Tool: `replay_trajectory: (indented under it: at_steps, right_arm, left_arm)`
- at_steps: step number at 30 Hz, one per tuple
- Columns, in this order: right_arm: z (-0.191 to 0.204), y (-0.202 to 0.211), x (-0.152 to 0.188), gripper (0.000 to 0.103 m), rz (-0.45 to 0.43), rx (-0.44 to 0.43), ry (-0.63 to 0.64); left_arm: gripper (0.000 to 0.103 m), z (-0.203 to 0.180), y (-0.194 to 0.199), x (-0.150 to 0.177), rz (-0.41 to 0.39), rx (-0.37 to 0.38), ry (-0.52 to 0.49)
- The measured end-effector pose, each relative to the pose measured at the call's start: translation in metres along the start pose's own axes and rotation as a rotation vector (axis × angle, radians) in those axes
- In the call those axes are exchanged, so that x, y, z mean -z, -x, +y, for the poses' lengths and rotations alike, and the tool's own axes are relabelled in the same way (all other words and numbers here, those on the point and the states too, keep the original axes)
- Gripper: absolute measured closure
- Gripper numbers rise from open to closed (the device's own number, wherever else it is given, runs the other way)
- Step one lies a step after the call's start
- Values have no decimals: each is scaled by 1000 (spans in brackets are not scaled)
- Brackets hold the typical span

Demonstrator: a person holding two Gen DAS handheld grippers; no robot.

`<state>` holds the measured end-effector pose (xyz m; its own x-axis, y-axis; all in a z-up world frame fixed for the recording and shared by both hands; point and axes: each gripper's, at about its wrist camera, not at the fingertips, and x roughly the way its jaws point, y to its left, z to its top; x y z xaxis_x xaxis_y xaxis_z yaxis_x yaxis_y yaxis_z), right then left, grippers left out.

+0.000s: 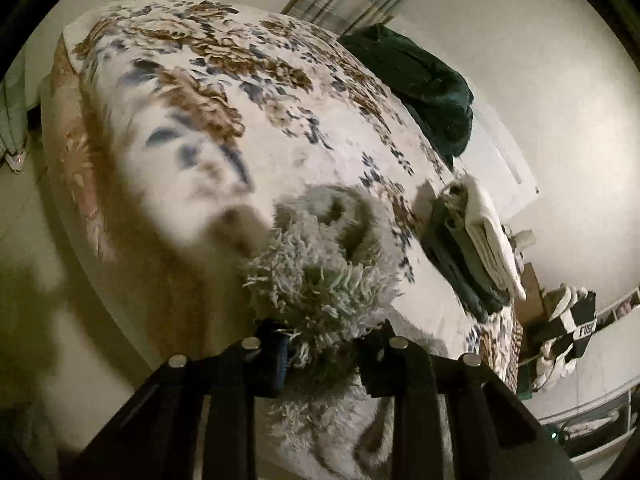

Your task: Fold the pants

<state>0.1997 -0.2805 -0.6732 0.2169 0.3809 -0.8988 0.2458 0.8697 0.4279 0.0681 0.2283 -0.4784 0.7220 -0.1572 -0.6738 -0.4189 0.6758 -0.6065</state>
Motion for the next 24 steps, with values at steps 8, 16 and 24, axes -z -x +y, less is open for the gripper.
replay_trajectory:
  at_steps: [8, 16, 24]
  right_arm:
    - [-23, 28, -4, 11, -43, -29, -5]
    - [-76, 65, 3, 11, -104, -10, -92]
    - [-162, 102, 18, 11, -135, 79, -210]
  left_arm:
    - [84, -101, 23, 17, -35, 186, -163]
    - [84, -248, 4, 104, 175, 500, -345]
    - [84, -316, -74, 236, 451, 537, -495]
